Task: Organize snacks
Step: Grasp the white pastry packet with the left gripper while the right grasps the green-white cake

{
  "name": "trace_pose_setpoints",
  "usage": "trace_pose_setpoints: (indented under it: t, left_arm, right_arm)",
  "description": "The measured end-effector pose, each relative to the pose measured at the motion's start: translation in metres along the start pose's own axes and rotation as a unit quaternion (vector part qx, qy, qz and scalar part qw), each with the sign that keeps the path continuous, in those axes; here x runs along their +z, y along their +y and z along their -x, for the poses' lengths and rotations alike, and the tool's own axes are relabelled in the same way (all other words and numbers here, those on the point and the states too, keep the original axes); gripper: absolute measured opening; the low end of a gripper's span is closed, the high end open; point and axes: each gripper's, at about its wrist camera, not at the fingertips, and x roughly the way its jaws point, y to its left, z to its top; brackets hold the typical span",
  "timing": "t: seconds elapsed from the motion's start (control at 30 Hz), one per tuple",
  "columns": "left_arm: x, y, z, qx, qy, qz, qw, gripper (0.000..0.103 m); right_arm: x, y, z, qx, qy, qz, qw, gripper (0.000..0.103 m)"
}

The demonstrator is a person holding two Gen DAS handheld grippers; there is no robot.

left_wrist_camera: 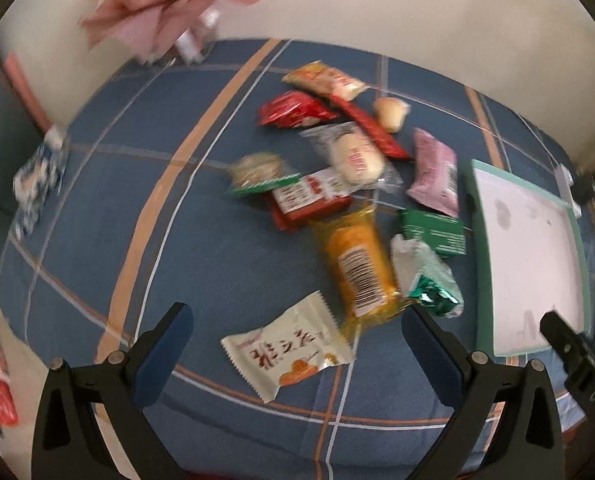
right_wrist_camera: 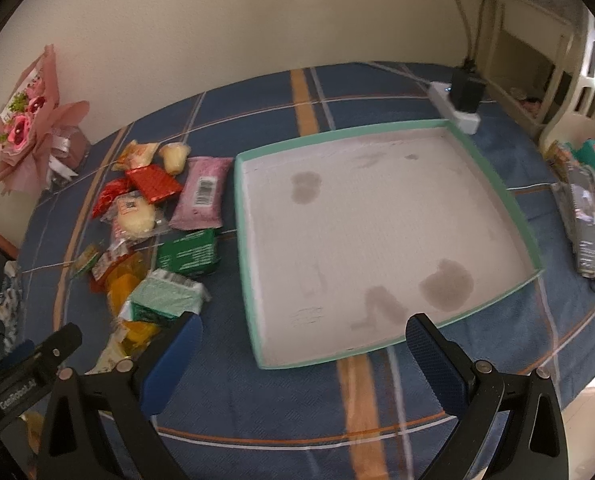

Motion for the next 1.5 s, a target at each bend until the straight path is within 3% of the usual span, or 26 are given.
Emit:
trace_pose_setpoints:
  t: [0.27, 0.4, 0.63, 1.1, 1.2, 1.43, 1.5]
  left_arm:
    - [-0.002, 0.032, -0.028, -0.022, 0.067, 0.093, 0.9931, 0.103]
    - [-0.006, 0.041, -0.047, -0.022, 0.101, 0.129, 0.9862, 0.103]
    - [-0.007, 0.031, -0.078, -0.029, 0.153, 0.132, 0.979, 0.103]
    - [0.008, 0.02, -0.112, -0.036, 0.181, 0.129, 0.9744, 0.098]
    - [0.008, 0.027, -0.117, -0.039, 0.181, 0.138, 0.9729, 0.09]
    - [0.006, 0.046, -0.13, -0.025, 0.169, 0.149, 0.9739, 0.084]
    - [0.014, 0.044, -0.128, -0.016, 0.163, 0.144, 0.976, 0.075]
  right_arm:
    - [0.002, 0.043, -0.027, 0.067, 0.055, 0.017, 0.996, 0.103]
    - [0.009, 0.058, -0.044, 0.07, 0.069, 0.008, 0.995, 0.103]
    - [0.017, 0.071, -0.064, 0.074, 0.085, 0.009, 0.994, 0.096]
    - [0.025, 0.098, -0.101, 0.086, 0.128, 0.035, 0.987, 0.073]
    - [0.022, 0.1, -0.106, 0.08, 0.135, 0.04, 0.987, 0.069]
    - [0.019, 0.1, -0.11, 0.062, 0.139, 0.05, 0.987, 0.064]
    - [0.019, 0.1, -0.111, 0.062, 0.139, 0.051, 0.987, 0.064]
